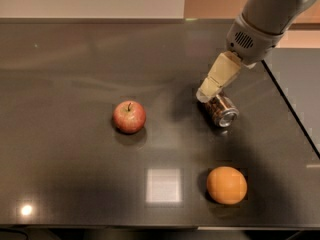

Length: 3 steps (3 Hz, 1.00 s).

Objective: Place orange can upright

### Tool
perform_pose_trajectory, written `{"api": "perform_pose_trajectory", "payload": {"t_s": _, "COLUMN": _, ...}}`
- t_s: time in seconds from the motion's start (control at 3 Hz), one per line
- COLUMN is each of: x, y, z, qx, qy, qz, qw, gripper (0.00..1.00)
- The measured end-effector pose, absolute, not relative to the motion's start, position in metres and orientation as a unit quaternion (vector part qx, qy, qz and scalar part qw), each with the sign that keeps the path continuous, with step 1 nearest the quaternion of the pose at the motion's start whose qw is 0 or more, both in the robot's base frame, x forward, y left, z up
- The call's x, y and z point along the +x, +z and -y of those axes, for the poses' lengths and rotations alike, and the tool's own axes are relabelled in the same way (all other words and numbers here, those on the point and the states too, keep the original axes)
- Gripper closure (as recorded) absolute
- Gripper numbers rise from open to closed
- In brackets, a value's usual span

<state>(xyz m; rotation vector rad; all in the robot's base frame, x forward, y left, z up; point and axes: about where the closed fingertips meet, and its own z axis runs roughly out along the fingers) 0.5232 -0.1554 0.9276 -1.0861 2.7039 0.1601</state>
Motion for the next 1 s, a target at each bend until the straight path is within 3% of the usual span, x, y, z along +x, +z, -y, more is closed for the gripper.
{"api": "perform_pose_trajectory", "payload": {"t_s": 1.0, "x": 0.573, "y": 0.886, "z": 0.155, "qx": -0.254, "qy": 0.044, "qz": -0.964, "qw": 0.067, "gripper": 0.0}}
